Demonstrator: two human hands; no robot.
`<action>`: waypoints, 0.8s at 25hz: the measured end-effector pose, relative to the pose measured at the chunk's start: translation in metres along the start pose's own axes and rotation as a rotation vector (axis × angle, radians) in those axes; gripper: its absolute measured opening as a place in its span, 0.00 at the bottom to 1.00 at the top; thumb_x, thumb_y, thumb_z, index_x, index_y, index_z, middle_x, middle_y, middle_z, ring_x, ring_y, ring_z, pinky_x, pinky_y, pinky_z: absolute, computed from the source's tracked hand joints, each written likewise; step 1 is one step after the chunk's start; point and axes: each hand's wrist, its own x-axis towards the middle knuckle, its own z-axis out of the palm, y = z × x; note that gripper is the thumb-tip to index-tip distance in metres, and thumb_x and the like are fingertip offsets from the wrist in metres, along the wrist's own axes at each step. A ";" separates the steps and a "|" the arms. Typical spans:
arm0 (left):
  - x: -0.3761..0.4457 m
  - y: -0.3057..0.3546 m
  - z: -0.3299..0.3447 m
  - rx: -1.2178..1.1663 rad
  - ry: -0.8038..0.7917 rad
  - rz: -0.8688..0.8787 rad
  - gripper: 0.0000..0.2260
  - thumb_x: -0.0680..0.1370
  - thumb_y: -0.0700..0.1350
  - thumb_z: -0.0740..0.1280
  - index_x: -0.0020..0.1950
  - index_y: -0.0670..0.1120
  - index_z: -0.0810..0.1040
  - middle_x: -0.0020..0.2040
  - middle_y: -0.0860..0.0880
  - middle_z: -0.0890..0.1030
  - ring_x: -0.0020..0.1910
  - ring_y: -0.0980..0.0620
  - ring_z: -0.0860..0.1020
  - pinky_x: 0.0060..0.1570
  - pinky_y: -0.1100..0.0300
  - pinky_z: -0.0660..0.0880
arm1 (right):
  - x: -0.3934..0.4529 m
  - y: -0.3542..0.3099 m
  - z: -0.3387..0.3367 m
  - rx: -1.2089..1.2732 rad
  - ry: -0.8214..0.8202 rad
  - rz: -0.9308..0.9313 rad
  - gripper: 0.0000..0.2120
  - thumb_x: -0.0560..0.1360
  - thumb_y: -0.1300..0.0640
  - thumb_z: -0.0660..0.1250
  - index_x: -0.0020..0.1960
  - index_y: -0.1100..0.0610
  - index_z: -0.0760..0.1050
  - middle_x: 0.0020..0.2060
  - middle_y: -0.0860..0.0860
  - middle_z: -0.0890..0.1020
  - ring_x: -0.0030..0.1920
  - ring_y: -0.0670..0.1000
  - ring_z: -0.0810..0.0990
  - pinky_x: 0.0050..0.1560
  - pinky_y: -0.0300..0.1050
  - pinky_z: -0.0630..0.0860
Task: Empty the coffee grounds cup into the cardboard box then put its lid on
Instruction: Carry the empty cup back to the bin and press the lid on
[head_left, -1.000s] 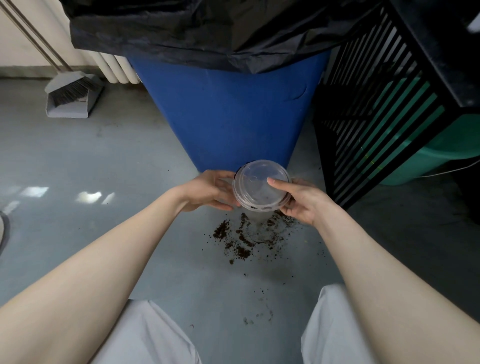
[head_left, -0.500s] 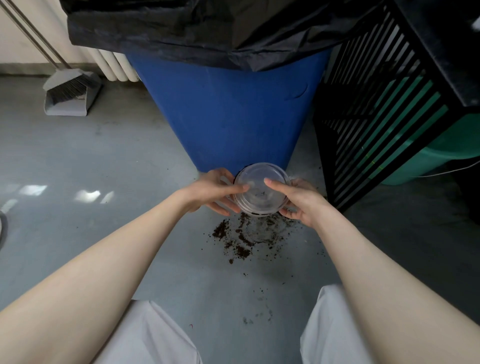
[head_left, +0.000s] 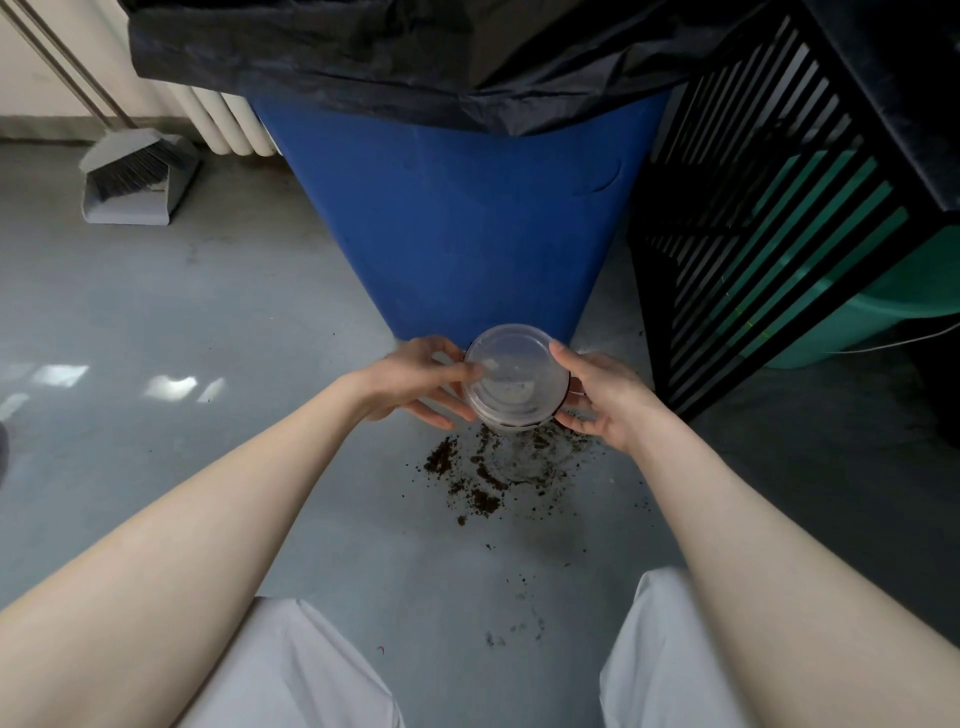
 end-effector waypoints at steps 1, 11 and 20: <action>0.000 0.000 0.000 0.002 0.001 0.001 0.23 0.80 0.54 0.73 0.67 0.41 0.73 0.53 0.38 0.87 0.50 0.42 0.88 0.42 0.51 0.86 | 0.001 0.001 0.000 -0.005 -0.002 -0.004 0.19 0.71 0.42 0.75 0.53 0.54 0.77 0.53 0.52 0.83 0.53 0.54 0.82 0.40 0.49 0.82; 0.003 0.002 -0.001 0.062 -0.012 0.017 0.23 0.83 0.54 0.67 0.67 0.37 0.73 0.56 0.39 0.85 0.52 0.44 0.88 0.43 0.52 0.86 | 0.004 0.003 0.000 -0.012 -0.025 -0.022 0.22 0.73 0.44 0.73 0.60 0.58 0.76 0.55 0.53 0.82 0.53 0.53 0.81 0.39 0.49 0.81; 0.004 0.003 -0.001 0.054 -0.009 0.010 0.21 0.83 0.53 0.67 0.66 0.38 0.74 0.60 0.36 0.84 0.53 0.44 0.88 0.42 0.54 0.85 | 0.001 0.001 -0.002 0.087 -0.011 0.023 0.12 0.77 0.48 0.70 0.54 0.55 0.79 0.50 0.53 0.84 0.52 0.53 0.83 0.43 0.50 0.81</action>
